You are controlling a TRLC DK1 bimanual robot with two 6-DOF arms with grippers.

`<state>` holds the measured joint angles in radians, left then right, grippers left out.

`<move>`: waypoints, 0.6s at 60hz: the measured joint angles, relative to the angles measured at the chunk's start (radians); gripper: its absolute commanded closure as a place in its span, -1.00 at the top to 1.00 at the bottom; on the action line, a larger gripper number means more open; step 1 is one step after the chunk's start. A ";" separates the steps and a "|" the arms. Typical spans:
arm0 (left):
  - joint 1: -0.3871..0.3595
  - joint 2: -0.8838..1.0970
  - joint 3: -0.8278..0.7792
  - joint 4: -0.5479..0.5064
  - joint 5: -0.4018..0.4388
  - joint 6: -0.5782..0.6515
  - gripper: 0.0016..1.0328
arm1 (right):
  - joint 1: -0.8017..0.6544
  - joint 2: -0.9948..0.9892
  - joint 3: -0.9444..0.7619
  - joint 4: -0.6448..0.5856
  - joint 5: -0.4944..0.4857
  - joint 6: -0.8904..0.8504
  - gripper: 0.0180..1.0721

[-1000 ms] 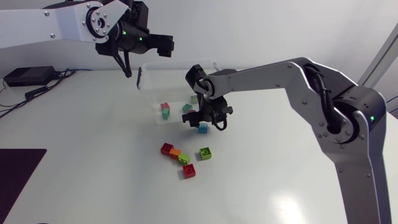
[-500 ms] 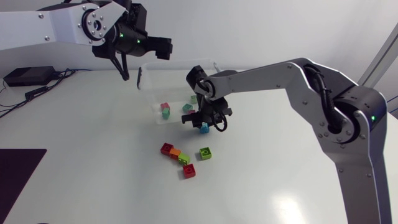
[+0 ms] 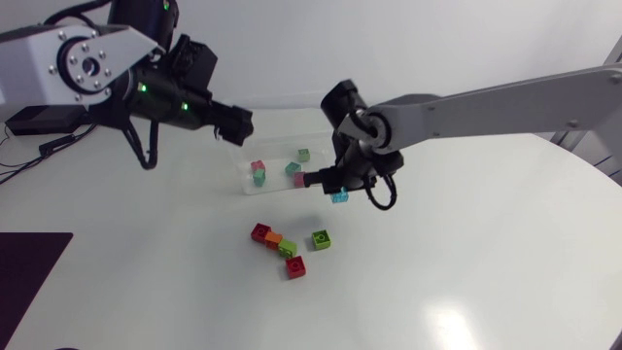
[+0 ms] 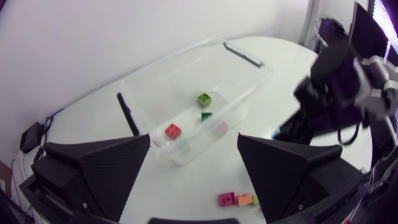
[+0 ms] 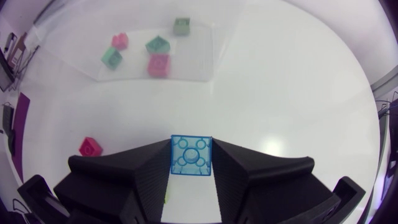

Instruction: Place the duplo bricks in the container

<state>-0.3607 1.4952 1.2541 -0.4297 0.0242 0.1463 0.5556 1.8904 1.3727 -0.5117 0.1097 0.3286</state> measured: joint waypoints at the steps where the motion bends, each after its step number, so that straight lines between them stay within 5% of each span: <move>1: -0.003 -0.008 -0.023 -0.004 0.011 0.017 0.90 | -0.002 -0.015 0.001 0.000 0.000 0.000 -0.33; 16: -0.018 -0.072 -0.261 -0.037 0.150 0.340 0.90 | -0.014 -0.144 0.114 -0.041 0.006 -0.025 -0.33; 36: 0.019 0.020 -0.298 -0.105 0.215 0.748 0.89 | 0.000 -0.111 0.413 -0.101 0.008 -0.045 -0.33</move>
<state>-0.3412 1.5154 0.9558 -0.5350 0.2390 0.8948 0.5552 1.7798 1.7859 -0.6125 0.1177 0.2840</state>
